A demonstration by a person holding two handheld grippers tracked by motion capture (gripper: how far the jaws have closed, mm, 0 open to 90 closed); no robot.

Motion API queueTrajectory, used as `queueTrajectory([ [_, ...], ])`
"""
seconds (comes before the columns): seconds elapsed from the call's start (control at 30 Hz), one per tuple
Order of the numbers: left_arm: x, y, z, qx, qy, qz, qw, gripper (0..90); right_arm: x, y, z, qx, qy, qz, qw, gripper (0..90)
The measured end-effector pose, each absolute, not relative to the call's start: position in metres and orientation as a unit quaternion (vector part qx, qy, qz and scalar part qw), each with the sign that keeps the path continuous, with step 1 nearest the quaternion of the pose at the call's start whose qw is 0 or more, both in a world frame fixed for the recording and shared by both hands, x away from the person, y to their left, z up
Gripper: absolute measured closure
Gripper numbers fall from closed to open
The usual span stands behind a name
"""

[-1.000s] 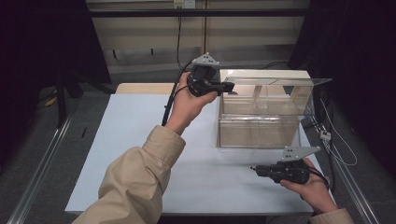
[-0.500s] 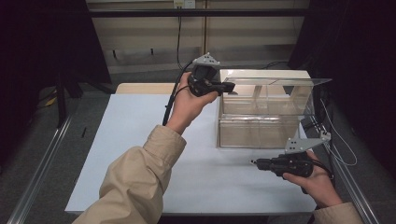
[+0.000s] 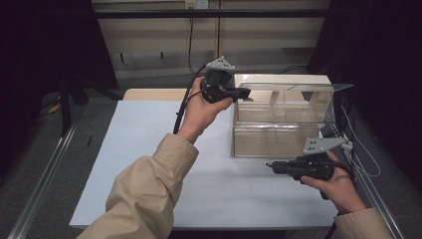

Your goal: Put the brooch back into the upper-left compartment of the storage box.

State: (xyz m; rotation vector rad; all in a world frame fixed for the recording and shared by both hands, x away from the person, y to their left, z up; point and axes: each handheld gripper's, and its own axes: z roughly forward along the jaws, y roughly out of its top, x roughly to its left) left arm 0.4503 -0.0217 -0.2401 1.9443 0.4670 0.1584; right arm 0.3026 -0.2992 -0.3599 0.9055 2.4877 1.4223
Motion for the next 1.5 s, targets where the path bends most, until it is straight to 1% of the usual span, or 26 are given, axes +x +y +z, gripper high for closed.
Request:
queueTrajectory([
  [0.1, 0.451, -0.022, -0.24, 0.817, 0.196, 0.066, 0.538, 90.0, 0.306, -0.3, -0.355, 0.299, 0.823, 0.479, 0.061, 85.0],
  [0.37, 0.451, -0.022, -0.241, 0.819, 0.197, 0.065, 0.535, 90.0, 0.312, -0.3, -0.345, 0.296, 0.826, 0.476, 0.061, 85.0],
  [0.8, 0.452, -0.022, -0.241, 0.819, 0.198, 0.064, 0.534, 90.0, 0.321, -0.297, -0.319, 0.286, 0.829, 0.475, 0.072, 85.0],
  [1.5, 0.452, -0.021, -0.241, 0.821, 0.197, 0.063, 0.533, 90.0, 0.333, -0.289, -0.292, 0.271, 0.835, 0.473, 0.081, 85.0],
])
